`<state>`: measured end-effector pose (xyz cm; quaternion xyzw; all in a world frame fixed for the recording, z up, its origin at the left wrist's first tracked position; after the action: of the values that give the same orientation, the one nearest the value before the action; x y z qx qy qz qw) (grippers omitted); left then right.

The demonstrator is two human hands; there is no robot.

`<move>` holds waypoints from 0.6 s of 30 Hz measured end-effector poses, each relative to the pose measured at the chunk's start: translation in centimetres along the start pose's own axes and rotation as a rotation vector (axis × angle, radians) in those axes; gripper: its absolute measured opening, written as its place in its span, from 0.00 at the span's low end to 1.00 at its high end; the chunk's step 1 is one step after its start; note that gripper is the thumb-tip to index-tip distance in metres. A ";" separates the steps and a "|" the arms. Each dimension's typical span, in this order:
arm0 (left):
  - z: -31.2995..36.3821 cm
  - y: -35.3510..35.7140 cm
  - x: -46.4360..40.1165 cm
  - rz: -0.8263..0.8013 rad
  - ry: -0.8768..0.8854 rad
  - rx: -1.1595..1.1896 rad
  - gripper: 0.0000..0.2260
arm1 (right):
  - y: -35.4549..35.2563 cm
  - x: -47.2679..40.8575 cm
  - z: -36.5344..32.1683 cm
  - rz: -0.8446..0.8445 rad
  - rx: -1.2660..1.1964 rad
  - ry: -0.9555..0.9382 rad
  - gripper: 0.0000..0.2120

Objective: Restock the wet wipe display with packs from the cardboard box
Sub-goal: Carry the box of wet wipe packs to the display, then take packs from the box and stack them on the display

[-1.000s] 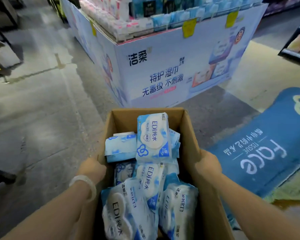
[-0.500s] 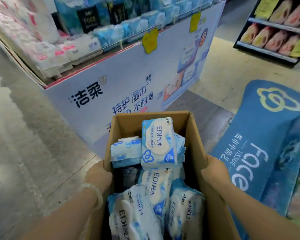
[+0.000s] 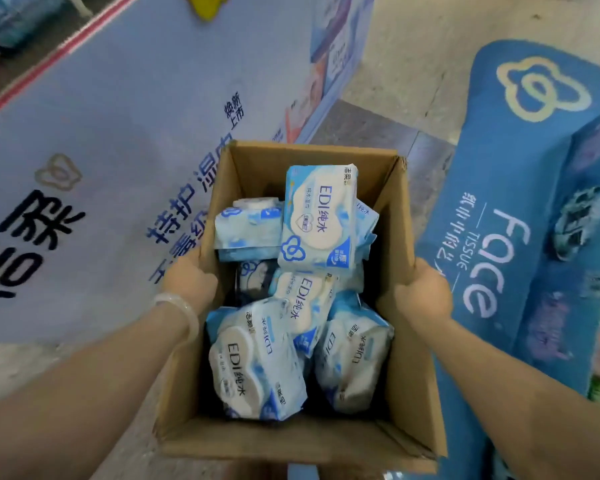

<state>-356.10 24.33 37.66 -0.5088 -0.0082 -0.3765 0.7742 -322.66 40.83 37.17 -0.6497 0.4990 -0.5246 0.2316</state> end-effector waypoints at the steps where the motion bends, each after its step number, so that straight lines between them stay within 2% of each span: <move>1: 0.2 0.5 -1.4 0.006 0.010 -0.006 0.08 | 0.8 -1.1 -0.3 -0.001 -0.012 0.004 0.05; 5: -1.1 3.7 -7.1 0.012 0.022 0.001 0.10 | 5.0 -5.1 -0.4 0.003 -0.032 0.053 0.06; 8: -2.8 7.3 -11.1 -0.066 -0.026 -0.039 0.15 | 9.1 -7.8 -0.1 0.005 -0.011 0.107 0.06; 12: -4.4 11.0 -16.7 -0.035 0.075 -0.085 0.08 | 15.1 -11.6 0.4 0.002 -0.015 0.157 0.10; 13: -5.0 12.0 -17.9 -0.039 0.090 -0.102 0.07 | 16.5 -12.3 0.5 0.002 -0.015 0.171 0.08; 16: -7.5 15.8 -21.1 -0.067 0.073 -0.108 0.09 | 20.6 -14.2 1.4 0.011 -0.041 0.193 0.04; 18: -9.1 18.3 -22.9 -0.089 0.065 -0.076 0.11 | 23.2 -15.2 2.4 0.025 -0.062 0.215 0.08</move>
<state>-365.03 33.94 9.92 -0.5244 0.0086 -0.4270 0.7366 -329.15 44.68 10.36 -0.5902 0.5450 -0.5727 0.1631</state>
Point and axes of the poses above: each hand's wrist, its own x-axis away from the middle knuckle, its own y-axis out of the palm, z = x × y, the point moved 8 cm from there along -x, towards the middle knuckle, and after that the axes turned 4 degrees about y, right-handed, at the moved point
